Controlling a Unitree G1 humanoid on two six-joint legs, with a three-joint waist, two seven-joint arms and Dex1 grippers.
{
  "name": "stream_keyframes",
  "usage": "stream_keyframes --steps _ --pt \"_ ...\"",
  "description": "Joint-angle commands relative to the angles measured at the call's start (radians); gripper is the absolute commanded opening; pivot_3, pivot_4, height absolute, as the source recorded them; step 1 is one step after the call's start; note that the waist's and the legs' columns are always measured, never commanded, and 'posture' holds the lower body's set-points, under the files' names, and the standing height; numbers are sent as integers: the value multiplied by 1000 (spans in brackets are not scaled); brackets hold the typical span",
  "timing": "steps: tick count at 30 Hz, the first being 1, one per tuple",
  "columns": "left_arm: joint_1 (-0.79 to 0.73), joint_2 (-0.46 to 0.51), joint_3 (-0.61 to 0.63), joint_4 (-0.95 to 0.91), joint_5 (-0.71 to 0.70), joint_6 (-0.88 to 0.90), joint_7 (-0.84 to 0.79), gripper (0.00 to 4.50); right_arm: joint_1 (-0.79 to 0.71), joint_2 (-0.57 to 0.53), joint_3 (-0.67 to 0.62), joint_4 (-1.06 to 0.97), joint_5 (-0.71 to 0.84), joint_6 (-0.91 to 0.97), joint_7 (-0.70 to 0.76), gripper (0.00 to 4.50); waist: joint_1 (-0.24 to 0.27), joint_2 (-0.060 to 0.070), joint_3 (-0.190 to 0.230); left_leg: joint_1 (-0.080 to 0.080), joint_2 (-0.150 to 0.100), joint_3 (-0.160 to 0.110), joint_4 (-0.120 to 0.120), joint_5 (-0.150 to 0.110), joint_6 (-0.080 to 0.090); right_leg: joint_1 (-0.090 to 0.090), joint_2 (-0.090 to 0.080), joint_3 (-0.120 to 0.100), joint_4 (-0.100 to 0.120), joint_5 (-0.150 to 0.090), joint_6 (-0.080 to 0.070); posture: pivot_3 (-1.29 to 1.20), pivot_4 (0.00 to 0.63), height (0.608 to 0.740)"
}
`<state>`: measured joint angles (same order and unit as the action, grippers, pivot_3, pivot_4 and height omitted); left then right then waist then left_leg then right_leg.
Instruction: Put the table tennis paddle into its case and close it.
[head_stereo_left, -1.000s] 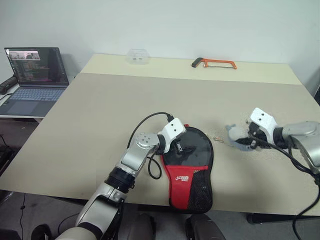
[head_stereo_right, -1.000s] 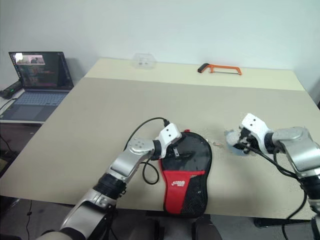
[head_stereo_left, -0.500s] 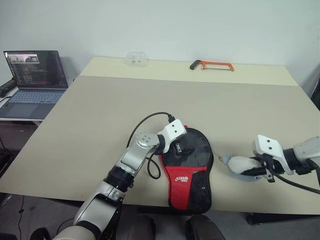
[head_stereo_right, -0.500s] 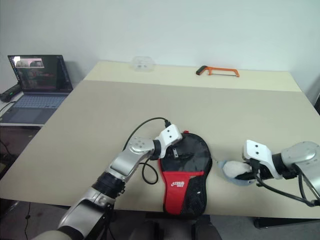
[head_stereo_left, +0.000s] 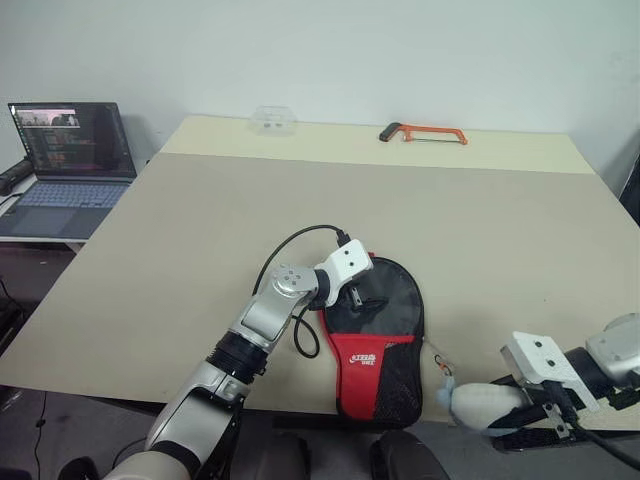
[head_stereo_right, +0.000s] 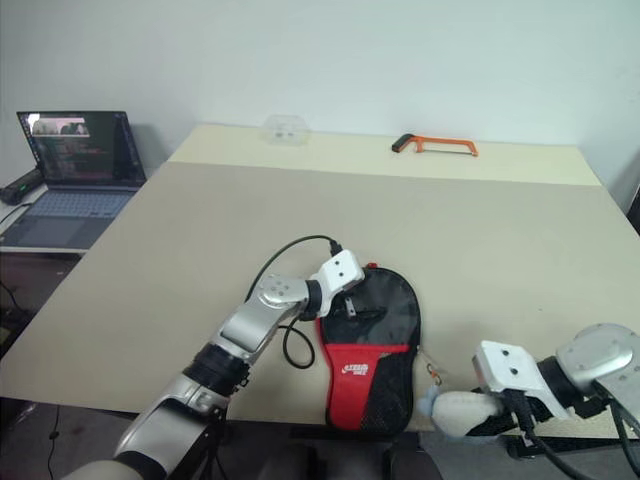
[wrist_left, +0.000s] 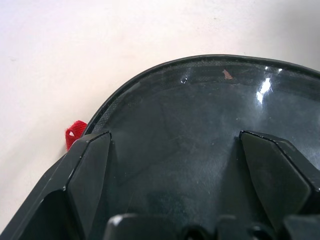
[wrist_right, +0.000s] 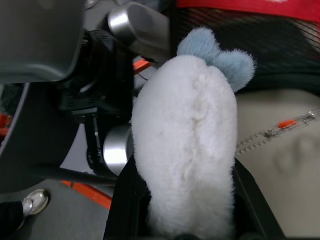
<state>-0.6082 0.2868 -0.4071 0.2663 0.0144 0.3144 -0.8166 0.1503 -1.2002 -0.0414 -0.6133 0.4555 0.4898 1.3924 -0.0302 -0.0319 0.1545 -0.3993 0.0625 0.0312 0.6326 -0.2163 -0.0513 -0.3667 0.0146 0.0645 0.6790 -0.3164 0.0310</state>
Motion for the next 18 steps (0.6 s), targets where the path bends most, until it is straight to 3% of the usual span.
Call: stream_keyframes --steps 1,11,18 --pt "50 46 -62 83 80 42 -12 4500 69 -29 18 -85 34 -15 52 641 0 0 -1 0 0 0 -1 0 0 0 0 0 0 0 0 0 150 740" --pt "54 80 -76 53 86 51 -46 4500 181 -15 92 -260 116 0 23 637 -2 -7 -6 2 0 -1 -3 0 0 0 0 0 0 0 -1 0 150 740" --pt "46 96 -83 47 84 55 -54 4500 165 -1 125 -279 118 6 -9 635 -2 -11 -9 5 0 -2 -3 0 0 3 0 0 0 -1 -2 0 150 740"
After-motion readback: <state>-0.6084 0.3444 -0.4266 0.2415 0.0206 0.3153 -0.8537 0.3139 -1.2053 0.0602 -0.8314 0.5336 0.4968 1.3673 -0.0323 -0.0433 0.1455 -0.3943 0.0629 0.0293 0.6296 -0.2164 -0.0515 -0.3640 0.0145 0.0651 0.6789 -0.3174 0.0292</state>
